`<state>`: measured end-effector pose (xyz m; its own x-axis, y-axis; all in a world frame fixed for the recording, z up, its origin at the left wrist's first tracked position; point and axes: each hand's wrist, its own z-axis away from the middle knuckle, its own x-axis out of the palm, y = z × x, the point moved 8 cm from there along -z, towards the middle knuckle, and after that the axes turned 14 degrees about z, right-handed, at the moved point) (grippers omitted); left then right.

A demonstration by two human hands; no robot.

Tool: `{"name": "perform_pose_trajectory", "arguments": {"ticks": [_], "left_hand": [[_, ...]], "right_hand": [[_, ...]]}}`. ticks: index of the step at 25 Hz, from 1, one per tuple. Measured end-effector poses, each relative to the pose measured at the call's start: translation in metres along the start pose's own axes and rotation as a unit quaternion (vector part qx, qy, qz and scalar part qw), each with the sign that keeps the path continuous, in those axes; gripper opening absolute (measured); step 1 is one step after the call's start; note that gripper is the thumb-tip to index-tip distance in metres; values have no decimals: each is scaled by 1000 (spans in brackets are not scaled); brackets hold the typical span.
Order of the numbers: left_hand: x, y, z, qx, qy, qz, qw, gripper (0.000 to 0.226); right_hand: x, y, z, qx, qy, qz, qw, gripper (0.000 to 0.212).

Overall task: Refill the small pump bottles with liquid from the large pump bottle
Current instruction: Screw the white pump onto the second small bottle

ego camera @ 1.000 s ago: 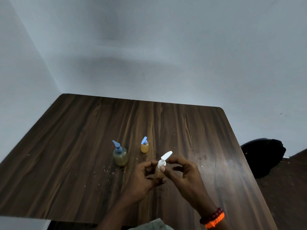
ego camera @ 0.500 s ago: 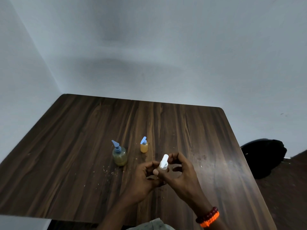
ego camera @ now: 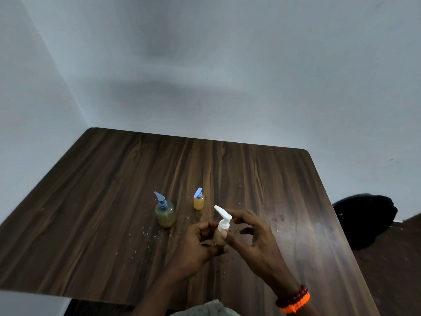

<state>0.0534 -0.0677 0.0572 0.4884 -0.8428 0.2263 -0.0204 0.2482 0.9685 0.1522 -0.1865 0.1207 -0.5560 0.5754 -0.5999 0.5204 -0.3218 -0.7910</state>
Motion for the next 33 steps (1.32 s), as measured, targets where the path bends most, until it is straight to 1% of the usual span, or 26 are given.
{"name": "perform_pose_trajectory", "arguments": {"ticks": [1, 2, 4, 6, 7, 9, 10, 11, 12, 14, 15, 16, 17, 19, 21, 22, 24, 26, 28, 29, 32, 33], "left_hand": [[0, 1, 0, 4, -3, -1, 1000, 47], [2, 3, 0, 7, -7, -2, 1000, 46], [4, 4, 0, 7, -14, 3, 1000, 44], [5, 4, -1, 6, -12, 7, 1000, 45], [5, 4, -1, 6, -8, 7, 1000, 48], [5, 3, -2, 5, -5, 8, 1000, 50], [7, 2, -2, 4, -8, 11, 1000, 47], [8, 0, -2, 3, -13, 19, 1000, 43], [9, -1, -3, 0, -15, 29, 999, 41], [9, -4, -4, -9, -12, 38, 999, 41], [9, -4, -4, -11, -8, 36, 999, 43], [9, -4, -4, -10, -5, 31, 999, 45], [9, -3, -4, -7, -6, 25, 1000, 46], [10, -1, -4, 0, -11, 17, 1000, 49], [11, 1, -4, 3, -13, 15, 1000, 53], [12, 1, -4, 3, -12, 16, 1000, 53], [13, -1, -4, 1, -13, 23, 1000, 48], [13, -1, -4, -2, -15, 37, 999, 44], [12, 3, -5, 3, -17, 38, 999, 45], [11, 5, -6, 7, -14, 27, 1000, 47], [9, 5, -9, 12, -9, 14, 1000, 50], [9, 3, -9, 12, -10, 14, 1000, 49]], "right_hand": [[0, 2, -1, 5, 6, 8, 1000, 29], [-1, 4, -1, 15, 16, 15, 1000, 27], [2, 6, 0, 32, 14, 11, 999, 38], [4, 7, 2, 33, -11, -13, 999, 50], [5, 7, 2, 30, -21, -22, 999, 52], [5, 8, 2, 22, -21, -20, 999, 43], [4, 8, 1, 22, -9, -13, 1000, 36], [3, 10, 1, 28, 1, -5, 1000, 35], [3, 11, 2, 35, 1, -1, 999, 42], [5, 13, 2, 41, -23, -5, 999, 60], [5, 12, 2, 33, -36, -3, 999, 64], [4, 10, 2, 19, -46, 2, 999, 64], [3, 7, 1, 5, -51, 6, 999, 59], [1, 4, 0, -14, -43, 5, 999, 43], [-1, 5, -1, -14, -17, 14, 1000, 26], [-2, 6, -2, -5, -1, 27, 1000, 22], [-4, 6, -4, 15, 23, 56, 998, 27], [-3, 5, -6, 18, 15, 62, 998, 38], [-6, 3, -5, 5, 0, 40, 999, 47], [-9, 3, -5, -1, -2, 29, 1000, 46], [-16, 3, -7, -15, 14, 38, 999, 22], [-15, 2, -8, -9, 24, 47, 999, 21]]}}
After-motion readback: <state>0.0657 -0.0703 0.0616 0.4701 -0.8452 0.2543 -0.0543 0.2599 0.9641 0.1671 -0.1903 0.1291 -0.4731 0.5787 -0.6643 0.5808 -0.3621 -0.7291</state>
